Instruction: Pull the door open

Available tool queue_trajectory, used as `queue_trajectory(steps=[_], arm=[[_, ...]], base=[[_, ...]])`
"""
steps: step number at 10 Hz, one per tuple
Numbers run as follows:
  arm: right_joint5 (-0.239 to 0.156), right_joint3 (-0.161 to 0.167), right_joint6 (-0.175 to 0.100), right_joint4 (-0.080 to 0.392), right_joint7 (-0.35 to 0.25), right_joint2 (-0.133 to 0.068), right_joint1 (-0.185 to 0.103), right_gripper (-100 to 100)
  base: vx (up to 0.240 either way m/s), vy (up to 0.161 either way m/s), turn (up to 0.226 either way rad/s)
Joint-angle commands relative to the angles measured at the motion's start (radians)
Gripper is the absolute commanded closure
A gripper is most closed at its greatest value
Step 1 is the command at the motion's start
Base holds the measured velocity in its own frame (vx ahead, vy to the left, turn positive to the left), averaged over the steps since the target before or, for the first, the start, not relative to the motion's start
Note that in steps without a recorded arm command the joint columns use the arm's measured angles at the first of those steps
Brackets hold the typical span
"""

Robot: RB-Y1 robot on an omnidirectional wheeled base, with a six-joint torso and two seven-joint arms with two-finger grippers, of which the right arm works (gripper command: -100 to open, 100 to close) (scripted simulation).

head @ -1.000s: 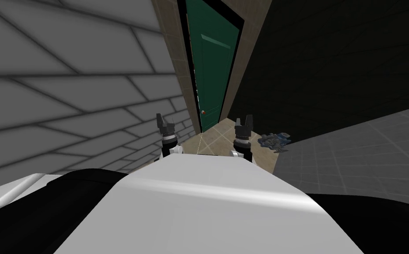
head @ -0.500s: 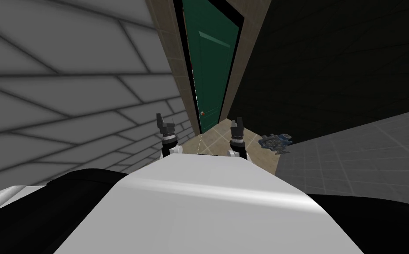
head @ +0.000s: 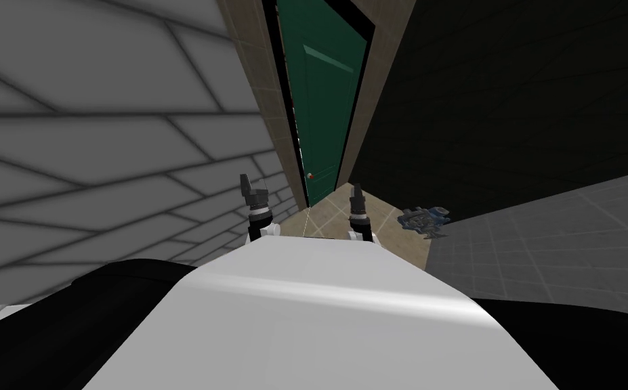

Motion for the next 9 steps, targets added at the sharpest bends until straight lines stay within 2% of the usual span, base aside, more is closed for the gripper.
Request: queue_trajectory(steps=[1, 9], arm=[[0.016, 0.009, -0.006, 0.038, 0.032, -0.001, -0.013, -100], [0.095, 0.052, -0.030, 0.215, 0.180, -0.009, -0.073, -100]], base=[[0.107, 0.014, -0.025], [0.099, 0.007, -0.028]])
